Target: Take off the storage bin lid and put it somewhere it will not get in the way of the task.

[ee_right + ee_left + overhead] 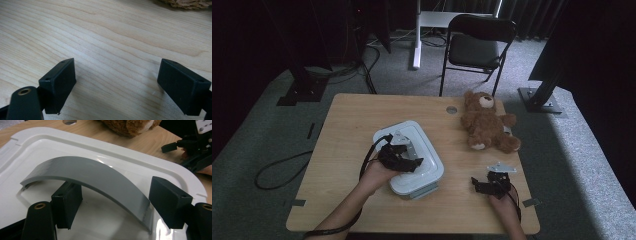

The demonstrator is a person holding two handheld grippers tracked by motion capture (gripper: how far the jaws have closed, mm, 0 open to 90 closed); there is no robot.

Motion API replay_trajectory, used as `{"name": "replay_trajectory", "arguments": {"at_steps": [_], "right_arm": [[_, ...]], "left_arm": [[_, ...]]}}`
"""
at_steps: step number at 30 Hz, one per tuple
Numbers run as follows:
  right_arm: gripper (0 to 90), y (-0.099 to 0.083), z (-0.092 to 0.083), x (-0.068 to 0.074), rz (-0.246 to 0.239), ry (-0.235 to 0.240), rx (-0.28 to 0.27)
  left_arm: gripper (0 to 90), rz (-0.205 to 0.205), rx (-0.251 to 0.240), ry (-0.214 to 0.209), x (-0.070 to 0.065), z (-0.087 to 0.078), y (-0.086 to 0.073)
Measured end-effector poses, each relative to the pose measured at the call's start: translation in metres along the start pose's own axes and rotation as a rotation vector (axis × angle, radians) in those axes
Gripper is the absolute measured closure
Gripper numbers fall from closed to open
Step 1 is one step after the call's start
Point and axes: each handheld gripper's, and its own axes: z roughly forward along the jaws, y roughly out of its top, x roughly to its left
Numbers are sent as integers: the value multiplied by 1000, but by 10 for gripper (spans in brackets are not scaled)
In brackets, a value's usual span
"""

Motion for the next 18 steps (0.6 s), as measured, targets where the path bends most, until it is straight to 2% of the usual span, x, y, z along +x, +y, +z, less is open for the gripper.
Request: {"name": "replay_trajectory", "arguments": {"at_steps": [5,6,10,14,18], "right_arm": [[142,0,0,0,0,-1,-1],[143,0,0,0,1,0,-1],[142,0,0,0,-1,0,-2],[142,0,0,0,0,-1,-1],[142,0,0,0,0,-1,-2]], "left_arm": [[435,13,-15,-18,-4,1,-1],[443,17,-18,-13,-5,2,-1],[479,10,-34,-35,-4,1,-3],[525,-12,-48,-32,-5,0,-4],[552,-16,-58,-28,-5,-2,-4]]}}
